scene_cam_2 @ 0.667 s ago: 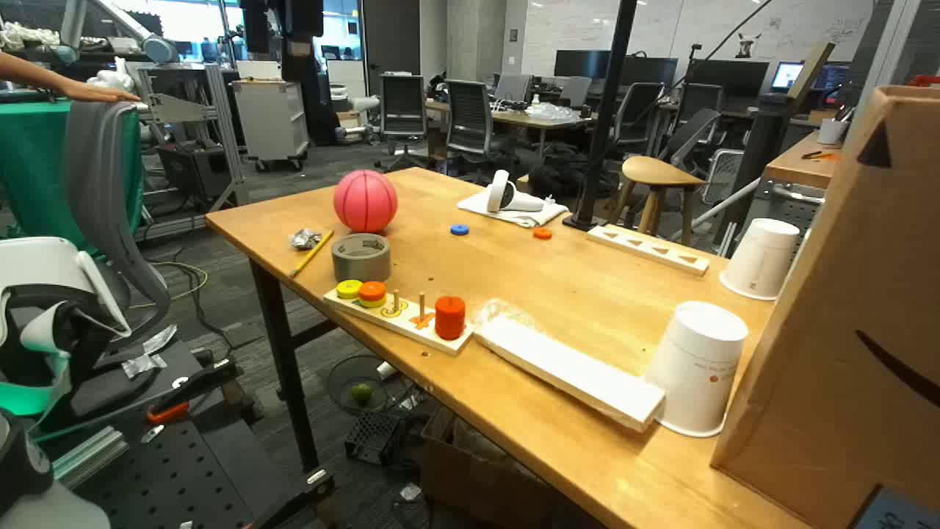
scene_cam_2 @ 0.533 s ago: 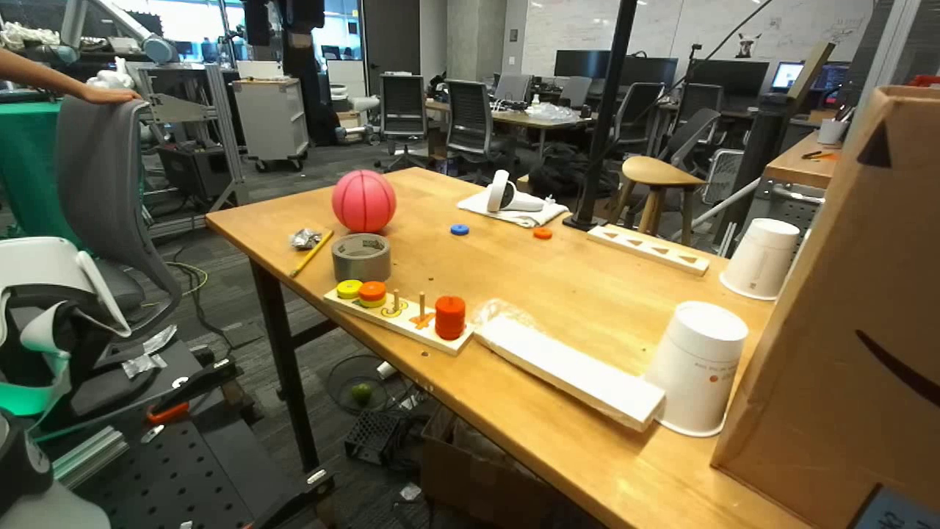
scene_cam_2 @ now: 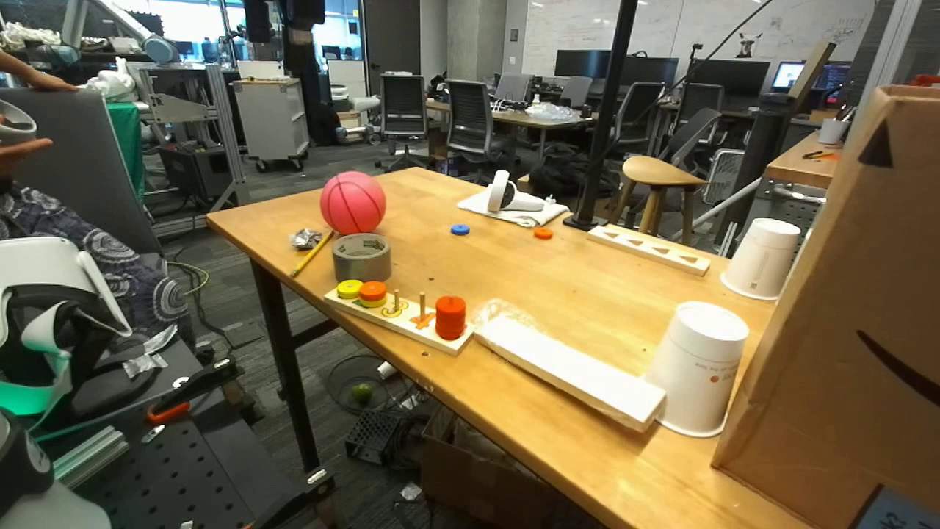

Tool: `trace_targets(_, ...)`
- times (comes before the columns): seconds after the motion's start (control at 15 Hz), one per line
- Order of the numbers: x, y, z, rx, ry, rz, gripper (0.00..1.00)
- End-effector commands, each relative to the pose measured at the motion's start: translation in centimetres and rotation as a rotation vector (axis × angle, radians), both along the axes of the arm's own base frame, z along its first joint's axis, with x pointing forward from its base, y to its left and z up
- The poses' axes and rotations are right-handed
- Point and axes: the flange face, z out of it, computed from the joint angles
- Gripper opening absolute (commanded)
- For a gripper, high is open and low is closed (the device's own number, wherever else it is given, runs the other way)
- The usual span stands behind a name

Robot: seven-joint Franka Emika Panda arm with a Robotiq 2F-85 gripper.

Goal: Move the basketball to the right

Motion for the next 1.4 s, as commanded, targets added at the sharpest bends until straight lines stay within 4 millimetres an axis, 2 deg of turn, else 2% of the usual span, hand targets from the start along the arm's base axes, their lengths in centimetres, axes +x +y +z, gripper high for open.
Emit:
trace_targets(0.0,0.0,0.0,0.1,0.0,0.001,0.0,1.0)
trace_targets(1.0,0.0,0.0,0.1,0.0,0.001,0.0,1.0)
trace_targets(1.13,-0.8,2.2,-0.8,0.004,-0.031,0.05,1.0)
trace_targets(1.33,-2.3,7.4,-2.2,-0.027,-0.077,0.159,1.0)
